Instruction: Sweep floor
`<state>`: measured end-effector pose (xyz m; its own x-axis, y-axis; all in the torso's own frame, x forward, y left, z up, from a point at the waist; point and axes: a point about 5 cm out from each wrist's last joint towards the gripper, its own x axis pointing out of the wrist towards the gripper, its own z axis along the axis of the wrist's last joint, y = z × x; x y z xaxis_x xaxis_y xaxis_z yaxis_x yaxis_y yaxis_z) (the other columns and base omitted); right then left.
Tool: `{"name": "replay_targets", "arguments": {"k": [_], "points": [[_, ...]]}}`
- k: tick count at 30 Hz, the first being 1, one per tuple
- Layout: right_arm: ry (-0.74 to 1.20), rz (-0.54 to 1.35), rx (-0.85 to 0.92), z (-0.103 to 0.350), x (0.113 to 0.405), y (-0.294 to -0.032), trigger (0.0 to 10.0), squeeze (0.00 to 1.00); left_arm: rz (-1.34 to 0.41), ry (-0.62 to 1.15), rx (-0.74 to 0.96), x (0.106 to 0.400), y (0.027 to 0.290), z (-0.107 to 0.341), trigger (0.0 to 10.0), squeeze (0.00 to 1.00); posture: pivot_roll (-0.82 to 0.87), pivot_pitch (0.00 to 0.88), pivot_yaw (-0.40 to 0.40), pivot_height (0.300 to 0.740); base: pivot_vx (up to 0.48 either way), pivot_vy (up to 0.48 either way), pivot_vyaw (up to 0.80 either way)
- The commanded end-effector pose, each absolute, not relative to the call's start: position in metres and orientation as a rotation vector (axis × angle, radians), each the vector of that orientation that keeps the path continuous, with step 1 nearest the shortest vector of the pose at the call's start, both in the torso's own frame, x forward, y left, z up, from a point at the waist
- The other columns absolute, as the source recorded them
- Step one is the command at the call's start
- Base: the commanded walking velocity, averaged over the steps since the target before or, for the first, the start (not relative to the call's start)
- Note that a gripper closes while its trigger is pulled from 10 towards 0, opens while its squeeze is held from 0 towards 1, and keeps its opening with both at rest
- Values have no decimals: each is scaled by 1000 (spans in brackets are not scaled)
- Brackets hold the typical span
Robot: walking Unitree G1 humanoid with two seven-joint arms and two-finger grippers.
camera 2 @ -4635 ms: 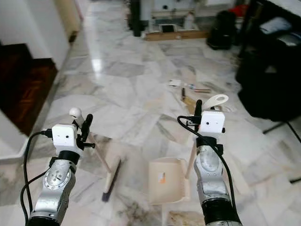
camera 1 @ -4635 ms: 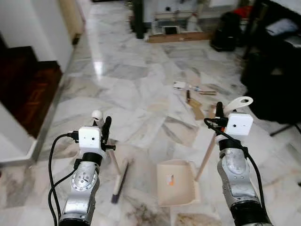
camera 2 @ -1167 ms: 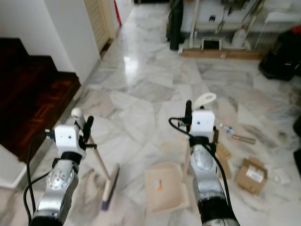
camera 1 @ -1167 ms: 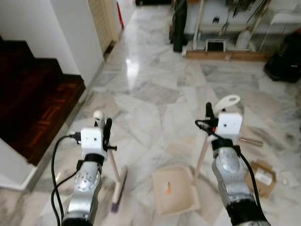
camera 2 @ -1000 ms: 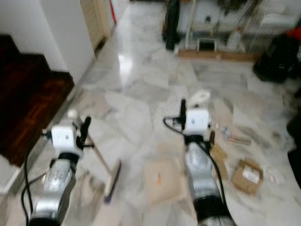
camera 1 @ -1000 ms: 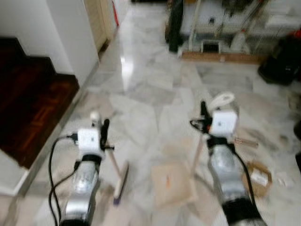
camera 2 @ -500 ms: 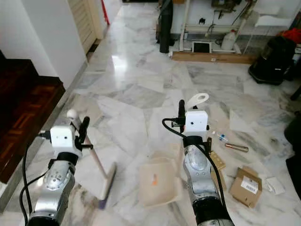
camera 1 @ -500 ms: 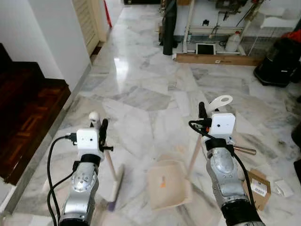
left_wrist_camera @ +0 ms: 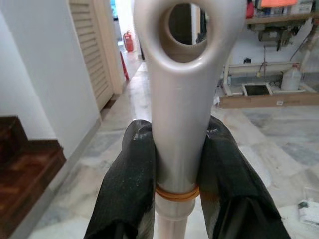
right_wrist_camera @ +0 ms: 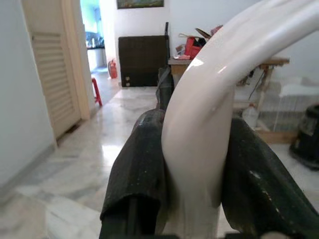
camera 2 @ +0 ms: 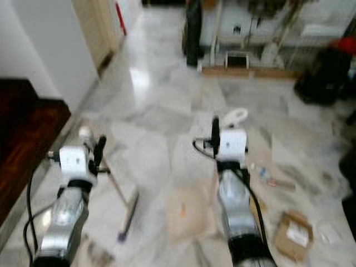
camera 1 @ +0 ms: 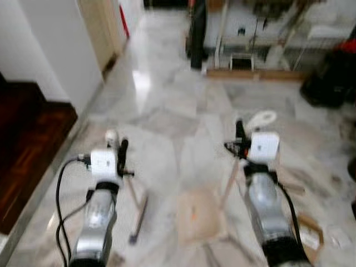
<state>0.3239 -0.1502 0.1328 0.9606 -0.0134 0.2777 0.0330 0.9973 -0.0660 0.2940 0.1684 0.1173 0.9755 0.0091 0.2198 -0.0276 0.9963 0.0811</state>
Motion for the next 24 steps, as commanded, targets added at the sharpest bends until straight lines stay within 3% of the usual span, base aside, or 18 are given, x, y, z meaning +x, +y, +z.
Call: {"name": "replay_targets", "arguments": {"k": [1, 24], "points": [[-322, -32, -73, 142, 324, -154, 10000, 0, 16, -262, 77, 294, 168, 125, 10000, 0, 38, 71, 56, 740, 337, 0, 0], [-331, -37, -84, 143, 325, -158, 10000, 0, 3, -262, 69, 296, 164, 123, 10000, 0, 30, 51, 47, 740, 318, 0, 0]]}}
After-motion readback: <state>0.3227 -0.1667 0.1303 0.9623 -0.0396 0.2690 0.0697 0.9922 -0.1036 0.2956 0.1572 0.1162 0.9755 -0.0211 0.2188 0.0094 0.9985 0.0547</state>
